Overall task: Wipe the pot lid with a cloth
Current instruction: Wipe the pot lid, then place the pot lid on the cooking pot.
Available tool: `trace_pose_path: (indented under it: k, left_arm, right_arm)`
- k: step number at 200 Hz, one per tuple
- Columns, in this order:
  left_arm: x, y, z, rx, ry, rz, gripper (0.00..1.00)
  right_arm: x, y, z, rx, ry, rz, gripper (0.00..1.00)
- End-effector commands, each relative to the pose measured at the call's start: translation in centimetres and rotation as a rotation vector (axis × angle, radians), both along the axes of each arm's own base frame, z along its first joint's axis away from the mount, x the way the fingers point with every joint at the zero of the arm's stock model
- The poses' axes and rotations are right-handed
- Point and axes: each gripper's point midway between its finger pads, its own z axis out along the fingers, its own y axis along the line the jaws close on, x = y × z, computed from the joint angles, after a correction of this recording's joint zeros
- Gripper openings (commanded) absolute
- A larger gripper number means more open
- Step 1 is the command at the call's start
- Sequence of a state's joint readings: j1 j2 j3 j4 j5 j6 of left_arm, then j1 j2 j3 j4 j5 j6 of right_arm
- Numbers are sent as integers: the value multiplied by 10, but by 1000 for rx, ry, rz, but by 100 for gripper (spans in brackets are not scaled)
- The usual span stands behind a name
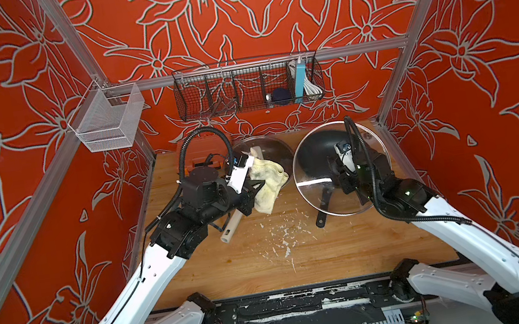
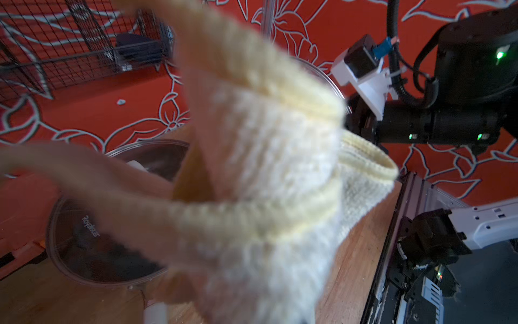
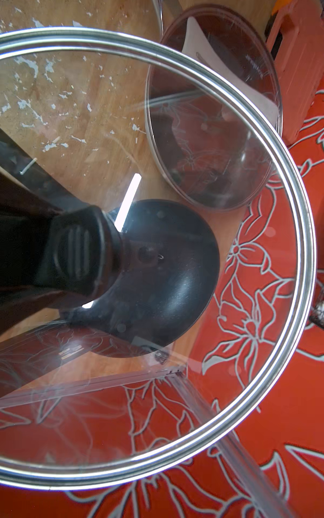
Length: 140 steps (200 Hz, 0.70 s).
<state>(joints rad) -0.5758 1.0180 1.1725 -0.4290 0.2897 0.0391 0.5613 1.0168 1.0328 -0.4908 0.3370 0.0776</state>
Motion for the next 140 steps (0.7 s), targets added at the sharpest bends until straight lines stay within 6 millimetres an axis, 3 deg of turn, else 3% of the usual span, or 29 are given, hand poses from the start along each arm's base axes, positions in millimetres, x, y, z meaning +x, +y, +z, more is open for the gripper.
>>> trace_pose_path:
  k: [1,81,115,140]
  left_arm:
    - [-4,-13,10,-56,-104,-92,0]
    - [-6,-24,-57,-57,20,-132,0]
    - [-6,-21,-74,-47,64,-114,0]
    - [-6,-18,-104,-48,161,-72,0]
  right_arm:
    - [12,-7,60,184,-137,-92,0]
    - [40,-21,42,213,1,-173,0]
    - [56,-26,36,229,51,-200,0]
    - [65,-25,34,234,65,-199,0]
